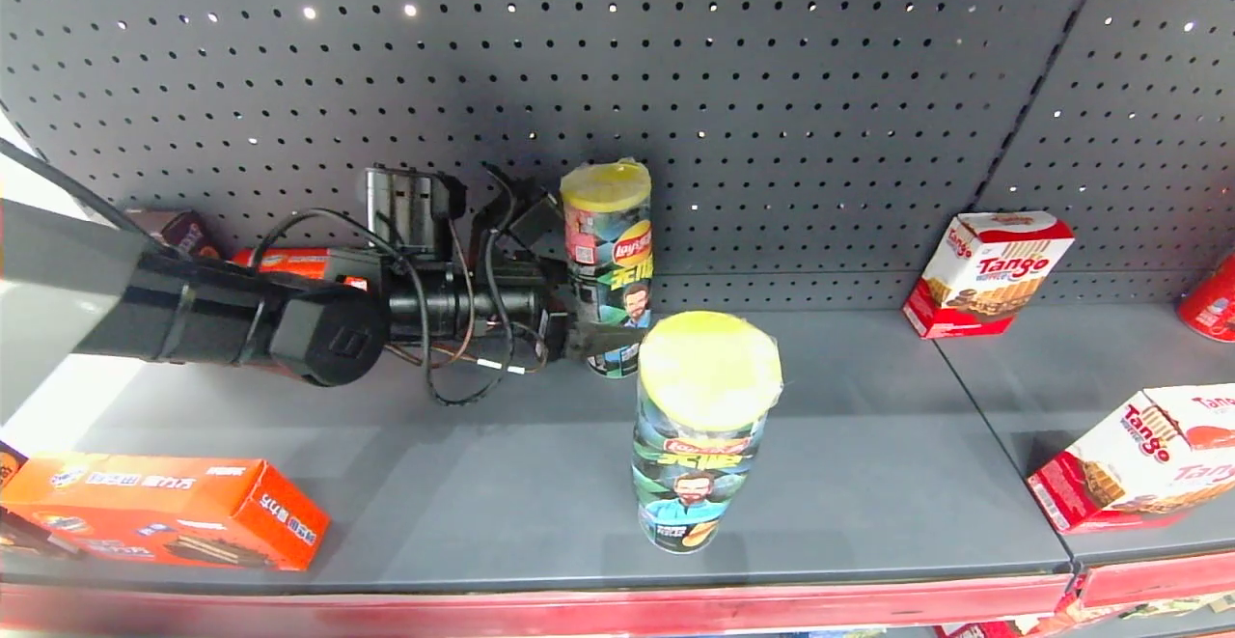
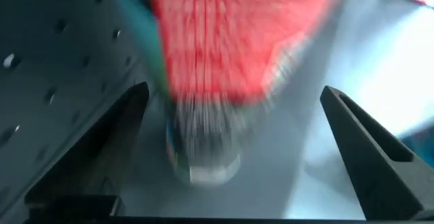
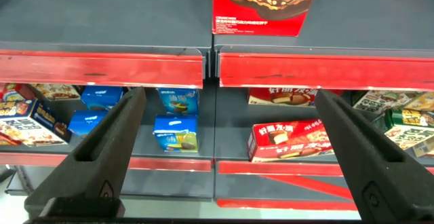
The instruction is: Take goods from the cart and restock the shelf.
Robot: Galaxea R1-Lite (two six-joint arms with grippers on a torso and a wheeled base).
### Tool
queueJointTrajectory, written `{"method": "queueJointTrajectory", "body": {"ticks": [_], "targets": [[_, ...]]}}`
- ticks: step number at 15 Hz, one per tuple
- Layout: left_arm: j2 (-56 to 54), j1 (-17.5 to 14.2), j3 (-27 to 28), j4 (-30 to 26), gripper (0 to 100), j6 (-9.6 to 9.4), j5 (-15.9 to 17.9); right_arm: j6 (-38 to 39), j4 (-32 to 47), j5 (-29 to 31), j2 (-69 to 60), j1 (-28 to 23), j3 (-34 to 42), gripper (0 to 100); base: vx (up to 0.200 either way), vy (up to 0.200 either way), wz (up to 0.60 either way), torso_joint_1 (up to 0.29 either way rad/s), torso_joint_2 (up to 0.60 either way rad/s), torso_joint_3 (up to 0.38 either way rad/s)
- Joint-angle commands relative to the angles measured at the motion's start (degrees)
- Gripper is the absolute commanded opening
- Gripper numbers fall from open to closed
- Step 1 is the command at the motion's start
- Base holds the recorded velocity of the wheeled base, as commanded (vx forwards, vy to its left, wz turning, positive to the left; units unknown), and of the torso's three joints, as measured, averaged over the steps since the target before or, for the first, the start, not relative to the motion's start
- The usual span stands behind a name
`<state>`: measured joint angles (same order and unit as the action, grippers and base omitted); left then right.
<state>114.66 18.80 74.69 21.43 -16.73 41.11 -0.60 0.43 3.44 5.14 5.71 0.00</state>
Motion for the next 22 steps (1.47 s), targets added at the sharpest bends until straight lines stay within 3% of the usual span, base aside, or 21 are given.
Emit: {"method": "queueJointTrajectory", "body": {"ticks": [1, 6, 11, 12, 22], "targets": [[-6.21, -1.04, -0.69, -4.91, 100, -1.29, -2.08, -0.02, 0.01, -0.01, 0.13, 0.01, 0.0, 100, 0.0, 0.0, 0.0, 0.0, 0.0, 0.0], [-8.14, -0.78, -1.83, -5.79, 100, -1.91, -16.15, -0.02, 0.01, -0.01, 0.13, 0.01, 0.0, 100, 0.0, 0.0, 0.0, 0.0, 0.0, 0.0], [-8.05, -0.96, -1.57, -5.79, 100, -1.91, -20.45, -0.02, 0.01, -0.01, 0.13, 0.01, 0.0, 100, 0.0, 0.0, 0.0, 0.0, 0.0, 0.0], [-8.05, -1.13, -1.57, -5.79, 100, -2.0, -22.74, -0.02, 0.01, -0.01, 0.13, 0.01, 0.0, 100, 0.0, 0.0, 0.0, 0.0, 0.0, 0.0], [-6.56, -2.01, -0.42, -5.08, 100, -2.0, -28.27, -0.02, 0.01, -0.01, 0.13, 0.01, 0.0, 100, 0.0, 0.0, 0.0, 0.0, 0.0, 0.0]]}}
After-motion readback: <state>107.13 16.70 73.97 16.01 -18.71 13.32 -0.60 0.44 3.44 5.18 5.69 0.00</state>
